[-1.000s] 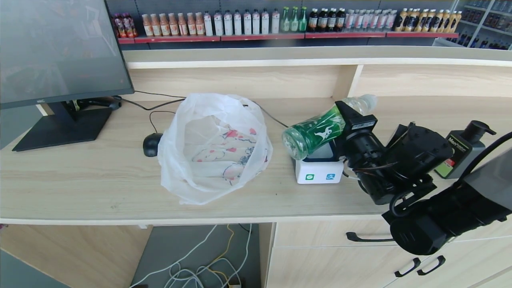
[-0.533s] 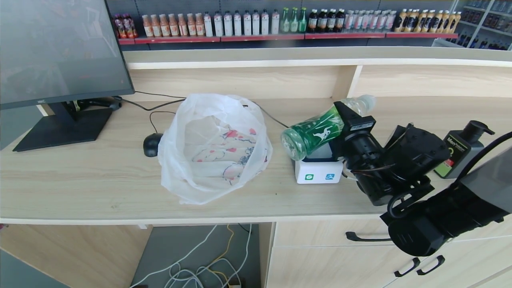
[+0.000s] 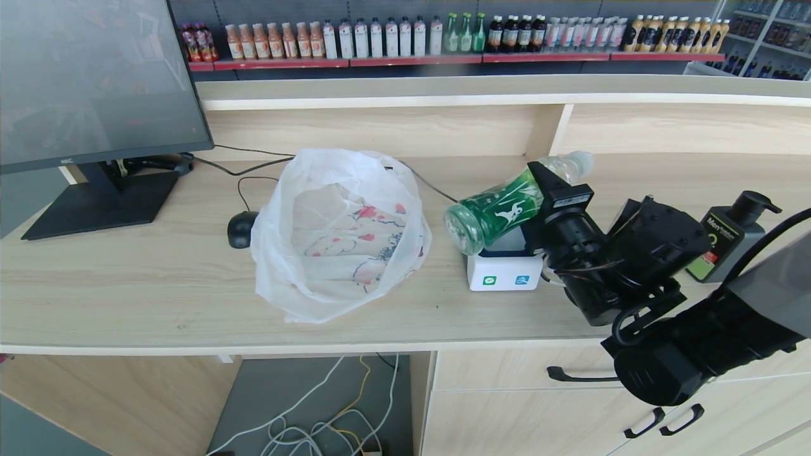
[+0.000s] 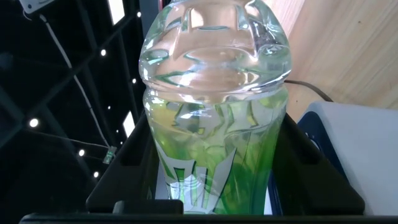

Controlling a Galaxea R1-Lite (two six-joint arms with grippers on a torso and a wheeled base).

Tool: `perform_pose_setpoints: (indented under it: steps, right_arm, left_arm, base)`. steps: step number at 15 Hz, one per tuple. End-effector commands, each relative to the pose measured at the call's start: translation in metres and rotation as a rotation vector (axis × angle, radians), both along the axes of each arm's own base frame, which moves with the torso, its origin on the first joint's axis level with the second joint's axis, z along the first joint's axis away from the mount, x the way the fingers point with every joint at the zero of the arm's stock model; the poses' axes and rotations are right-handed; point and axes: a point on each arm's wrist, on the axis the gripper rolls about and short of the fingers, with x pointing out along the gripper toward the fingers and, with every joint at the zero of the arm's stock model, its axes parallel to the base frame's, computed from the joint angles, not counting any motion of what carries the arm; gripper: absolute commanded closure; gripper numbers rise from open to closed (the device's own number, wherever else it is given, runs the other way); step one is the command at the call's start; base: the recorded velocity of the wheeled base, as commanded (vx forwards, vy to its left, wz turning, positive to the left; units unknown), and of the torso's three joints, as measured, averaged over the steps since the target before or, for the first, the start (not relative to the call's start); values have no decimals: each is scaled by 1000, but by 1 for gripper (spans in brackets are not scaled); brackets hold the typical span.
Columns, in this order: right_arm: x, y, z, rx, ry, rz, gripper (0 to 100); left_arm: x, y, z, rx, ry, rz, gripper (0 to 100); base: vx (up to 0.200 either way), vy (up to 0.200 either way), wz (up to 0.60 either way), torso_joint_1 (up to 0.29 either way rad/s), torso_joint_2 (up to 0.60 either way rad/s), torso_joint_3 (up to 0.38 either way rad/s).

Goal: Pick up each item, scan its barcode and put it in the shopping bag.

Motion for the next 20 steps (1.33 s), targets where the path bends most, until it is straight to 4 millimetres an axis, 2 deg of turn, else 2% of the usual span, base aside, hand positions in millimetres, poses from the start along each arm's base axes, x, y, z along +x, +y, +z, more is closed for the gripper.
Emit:
perform_pose_setpoints:
  steps: [1,10,13,20]
  right_arm:
    - [0,0,1,2,-3,0,100]
    - [-4,-3,13,17,-33,-1,100]
    - [-15,-11,41,56,-111,-8,100]
    - [-37,-23,78,65,-218,-23,100]
  left_arm:
    - [0,0,0,0,0,1,0]
    - [0,0,0,0,0,1,0]
    - [0,0,0,0,0,1,0]
    - [0,0,0,0,0,1,0]
  base:
    - [0,0,0,0,0,0]
    - [0,0,0,0,0,0]
    - [0,0,0,0,0,0]
    - [0,0,0,0,0,0]
